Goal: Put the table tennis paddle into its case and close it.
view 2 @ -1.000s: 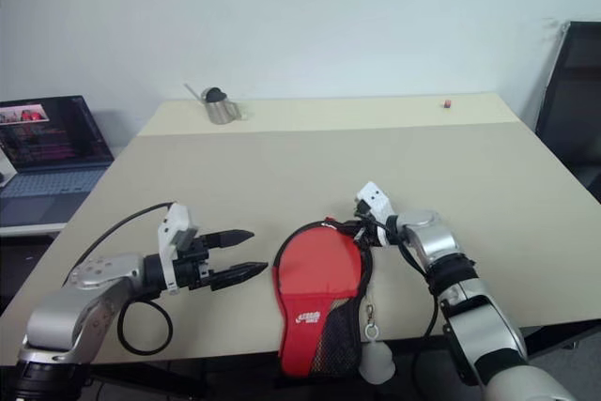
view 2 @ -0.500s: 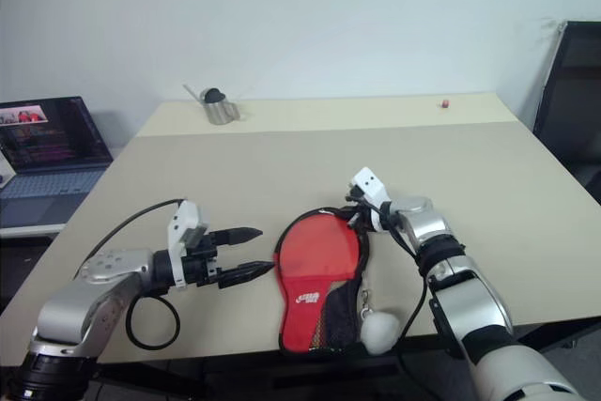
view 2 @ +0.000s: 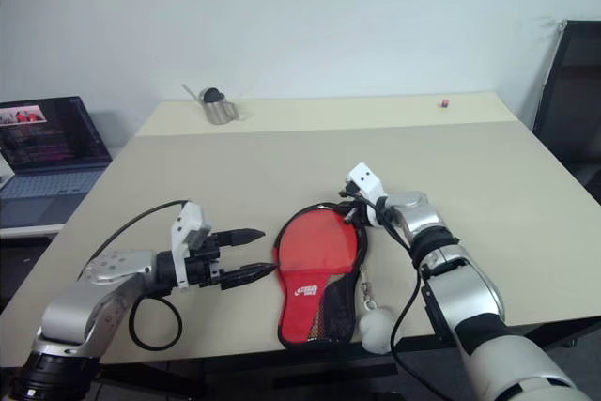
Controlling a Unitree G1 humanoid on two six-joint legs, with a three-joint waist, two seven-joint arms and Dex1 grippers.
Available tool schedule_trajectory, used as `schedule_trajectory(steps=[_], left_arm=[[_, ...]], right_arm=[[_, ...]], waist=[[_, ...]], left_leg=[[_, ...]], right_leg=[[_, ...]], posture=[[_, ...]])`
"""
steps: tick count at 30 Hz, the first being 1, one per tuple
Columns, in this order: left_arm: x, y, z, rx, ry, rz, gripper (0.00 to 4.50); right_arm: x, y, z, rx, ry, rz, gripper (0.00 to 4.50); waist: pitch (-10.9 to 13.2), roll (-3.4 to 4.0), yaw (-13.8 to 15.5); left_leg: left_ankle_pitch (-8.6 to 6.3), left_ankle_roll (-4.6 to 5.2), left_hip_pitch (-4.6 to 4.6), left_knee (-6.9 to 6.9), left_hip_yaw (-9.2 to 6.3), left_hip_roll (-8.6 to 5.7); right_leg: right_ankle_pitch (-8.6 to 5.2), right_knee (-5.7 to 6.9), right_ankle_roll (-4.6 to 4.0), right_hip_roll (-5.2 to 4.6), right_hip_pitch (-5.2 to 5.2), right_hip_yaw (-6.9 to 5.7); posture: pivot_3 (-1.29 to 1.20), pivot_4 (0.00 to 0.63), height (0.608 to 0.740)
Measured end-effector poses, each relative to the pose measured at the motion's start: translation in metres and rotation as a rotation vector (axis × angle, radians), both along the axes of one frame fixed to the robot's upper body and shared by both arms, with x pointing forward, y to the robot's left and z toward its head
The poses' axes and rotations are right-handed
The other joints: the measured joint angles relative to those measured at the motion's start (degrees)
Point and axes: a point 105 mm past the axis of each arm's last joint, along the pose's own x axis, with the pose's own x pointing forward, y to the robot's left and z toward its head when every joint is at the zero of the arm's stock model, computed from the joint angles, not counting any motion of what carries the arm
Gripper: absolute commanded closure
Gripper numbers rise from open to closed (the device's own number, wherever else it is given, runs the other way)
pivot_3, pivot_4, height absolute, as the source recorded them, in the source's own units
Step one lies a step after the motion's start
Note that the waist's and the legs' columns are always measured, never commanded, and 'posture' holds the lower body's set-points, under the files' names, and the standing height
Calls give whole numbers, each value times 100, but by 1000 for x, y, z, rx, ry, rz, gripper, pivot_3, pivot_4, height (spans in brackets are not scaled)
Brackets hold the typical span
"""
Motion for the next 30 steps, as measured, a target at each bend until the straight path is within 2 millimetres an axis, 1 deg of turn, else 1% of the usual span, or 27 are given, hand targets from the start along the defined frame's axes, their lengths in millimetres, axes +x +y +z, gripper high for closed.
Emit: schedule_trajectory(steps=[6, 13, 16, 21, 25, 26, 27, 30], left_arm=[[0, -1, -1, 0, 3, -3, 116], [1, -4, -4, -1, 2, -11, 116], [2, -7, -5, 3, 2, -20, 116], [5, -6, -6, 2, 0, -15, 116], [8, -12, -7, 0, -6, -38, 116], [9, -15, -7, 5, -9, -50, 116], [11, -17, -7, 4, -10, -62, 116], [20, -27, -8, 19, -22, -108, 116]], right_arm=[[3, 2, 2, -10, -15, -11, 4471], [3, 4, -1, -38, -26, -17, 4471], [5, 4, -1, -34, -30, -39, 3841], [9, 4, -1, -32, -45, -83, 2077], [12, 5, 3, 5, -57, -124, 711], [13, 5, 6, 20, -59, -129, 326], [14, 5, 9, 41, -60, -135, 40], [14, 5, 22, 116, -65, -125, 40]], waist=[[0, 0, -1], [0, 0, -6], [0, 0, -11], [0, 0, -12], [0, 0, -10], [0, 0, -10], [0, 0, -10], [0, 0, -10]], left_leg=[[0, 0, 0, 0, 0, 0], [0, 0, 0, 0, 1, 0], [1, -1, 1, 1, 0, 0], [1, -2, 1, 1, 1, 0], [2, -3, 0, 1, 0, -1], [2, -3, 0, 1, 0, -1], [2, -3, 0, 1, 0, -2], [2, -3, -1, 2, 0, -2]], right_leg=[[0, 1, 0, 0, -1, 0], [0, 1, 0, 0, -1, 1], [0, 4, 0, 1, -1, 0], [0, 6, 0, 1, -2, 2], [0, 5, 0, 0, -2, 1], [0, 5, 0, 0, -2, 1], [0, 6, 0, 0, -2, 1], [0, 7, 0, 0, -1, -1]], posture=[[0, 150, 740], [0, 150, 740], [0, 150, 740], [0, 150, 740], [0, 150, 740], [0, 150, 740], [0, 150, 740], [0, 150, 740]])
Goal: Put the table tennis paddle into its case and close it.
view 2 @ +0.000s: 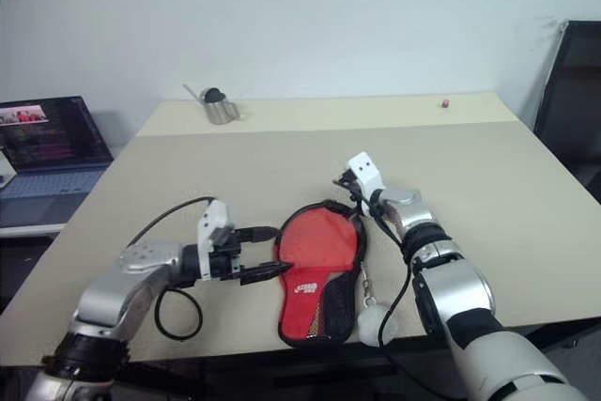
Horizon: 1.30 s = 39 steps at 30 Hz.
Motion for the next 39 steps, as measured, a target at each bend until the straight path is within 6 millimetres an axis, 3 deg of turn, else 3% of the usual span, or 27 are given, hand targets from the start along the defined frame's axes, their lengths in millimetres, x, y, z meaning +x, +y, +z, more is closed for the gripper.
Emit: schedule_trajectory(steps=[4, 9, 16, 22, 30, 39], left_arm=[[13, -13, -1, 29, -23, -75, 116], [21, -22, -15, 64, -11, -136, 116], [29, -50, -39, 115, -6, -243, 116], [36, -61, -43, 137, -34, -276, 116], [38, -65, -44, 140, -58, -293, 116], [39, -64, -44, 141, -58, -291, 116]], right_arm=[[-16, -7, 16, 72, -35, 82, 40], [-58, -33, 11, 79, 28, 111, 40], [-151, -61, 31, 4, 98, 227, 40], [-213, -71, 18, -67, 256, 320, 40], [-237, -67, -17, -223, 270, 300, 40], [-238, -63, -37, -321, 220, 295, 40]], waist=[[-2, -1, 25], [-2, 0, 33], [-3, -2, 84], [-4, -7, 156], [-10, -17, 169], [-8, -20, 169]], left_leg=[[0, 0, -8, 2, -7, 0], [0, 0, -22, 4, -4, -5], [-12, 24, -14, 7, -3, -6], [-12, 33, -2, 15, -4, -6], [-12, 34, -3, 38, -9, -6], [-16, 40, -6, 88, -14, -4]], right_leg=[[0, -6, 1, -1, 2, -9], [-1, -10, 2, -6, -10, -8], [-2, -10, 4, -3, 5, -12], [-2, -6, 5, -2, 27, -22], [-2, 11, 9, -4, 32, -25], [-6, 44, 15, -3, 38, -27]], posture=[[0, 150, 740], [0, 150, 740], [0, 150, 740], [0, 150, 740], [0, 150, 740], [0, 150, 740]])
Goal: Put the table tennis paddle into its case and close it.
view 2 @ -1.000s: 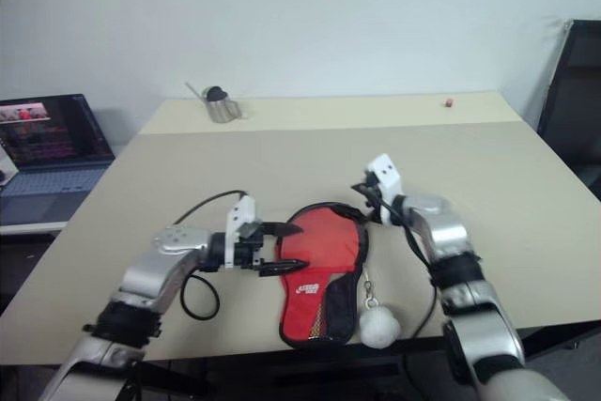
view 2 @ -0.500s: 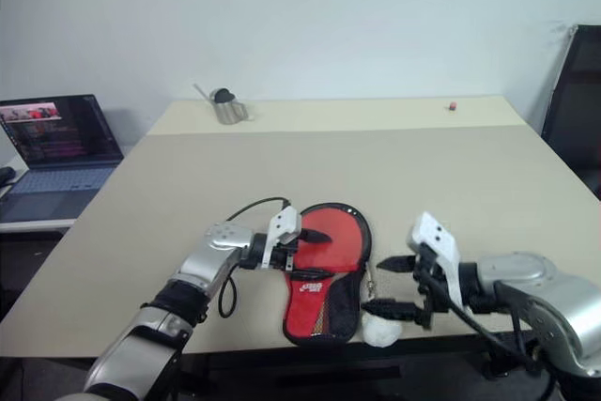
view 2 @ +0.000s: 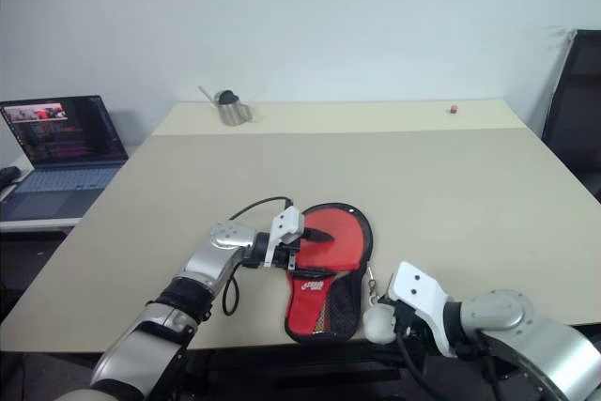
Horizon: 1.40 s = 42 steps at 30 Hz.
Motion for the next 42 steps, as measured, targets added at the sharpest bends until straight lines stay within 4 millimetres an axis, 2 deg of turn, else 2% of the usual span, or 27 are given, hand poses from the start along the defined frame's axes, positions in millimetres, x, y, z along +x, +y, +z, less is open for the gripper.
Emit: schedule_trajectory(steps=[12, 15, 23, 27, 34, 42], left_arm=[[0, 0, 0, -1, -6, 0, 116], [0, 0, 0, 0, -6, 2, 116], [1, 1, -1, 4, -14, 6, 116], [2, 1, -1, 3, -19, 7, 116], [7, -5, -2, -1, -30, 19, 116], [12, -14, -3, 21, -70, -5, 116]], right_arm=[[19, -1, -17, -77, -122, -26, 40], [23, -1, -17, -83, -152, -20, 651], [24, -1, -15, -86, -194, 10, 3417], [21, -1, -17, -85, -194, 23, 4202], [28, -6, -13, -81, -191, 23, 4311], [55, -29, 18, -85, -254, -33, 4313]], waist=[[0, -1, 1], [0, -1, 1], [0, -1, 1], [-1, -1, 1], [-1, -4, 16], [-2, -4, 26]], left_leg=[[0, 0, 0, 3, -2, -1], [0, 0, 0, 3, -2, -1], [0, 0, 0, 3, -2, -1], [0, 0, 2, 4, -2, -1], [0, 0, 5, 7, -1, -2], [0, 0, 7, 7, -3, -3]], right_leg=[[1, 3, -1, 0, 0, 0], [1, 3, -2, 0, 0, 0], [1, 3, -2, 1, 0, 0], [1, 5, -2, 0, 1, 1], [1, 5, 0, 0, 8, 0], [2, 3, 0, 0, 12, -6]], posture=[[0, 150, 740], [0, 150, 740], [0, 150, 740], [0, 150, 740], [0, 150, 740], [0, 150, 740]])
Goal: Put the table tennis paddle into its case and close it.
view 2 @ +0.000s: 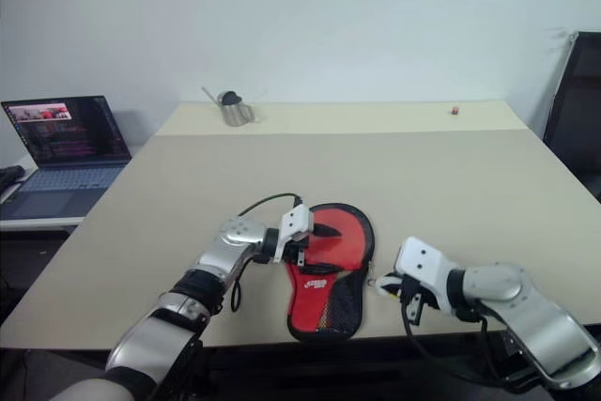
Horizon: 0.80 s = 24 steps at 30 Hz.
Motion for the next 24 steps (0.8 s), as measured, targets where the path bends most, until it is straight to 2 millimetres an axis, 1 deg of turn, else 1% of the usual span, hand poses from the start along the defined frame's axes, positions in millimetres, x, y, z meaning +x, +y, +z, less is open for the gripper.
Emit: schedule_trajectory(steps=[2, 6, 10, 12, 15, 19, 24], left_arm=[[0, -1, 0, 3, -7, -5, 116], [2, -5, -1, 3, -16, -4, 116], [3, -12, -3, 11, -13, -9, 116], [4, -16, -4, 14, -9, -11, 116], [5, -22, -4, 30, -15, -24, 116], [5, -28, -5, 41, -11, -38, 116], [4, -29, -6, 61, -28, -60, 116]], right_arm=[[2, -3, 2, -4, -2, -3, 4313], [0, 1, 6, 9, 20, 32, 4313], [-2, 0, 23, 47, 50, 55, 4313], [-6, -1, 30, 70, 87, 66, 4313], [-14, 3, 34, 103, 138, 86, 4313], [-20, 6, 35, 118, 178, 97, 4313], [-27, 7, 34, 138, 202, 73, 4313]], waist=[[0, 0, -1], [0, 0, 0], [0, -1, 10], [1, -1, 38], [0, -1, 86], [0, -1, 141], [-3, -2, 152]], left_leg=[[0, 0, 1, 0, 0, 0], [0, 0, 6, 1, -1, 0], [0, 1, 38, 0, -8, 0], [-2, 2, 47, -2, -15, 2], [-2, 3, 47, -1, -14, 2], [-2, 3, 45, -1, -15, 2], [-4, 6, 41, -3, -18, 2]], right_leg=[[0, 0, 0, 0, 1, 0], [0, -1, 2, -1, 12, 0], [-10, -20, 20, -2, 66, -25], [-14, -31, 27, -3, 83, -35], [-15, -39, 30, -3, 86, -35], [-13, -52, 35, -3, 90, -38], [-8, -68, 35, -3, 93, -42]], posture=[[0, 150, 740], [0, 150, 740], [0, 150, 740], [0, 150, 740], [0, 150, 740], [0, 150, 740], [0, 150, 740]])
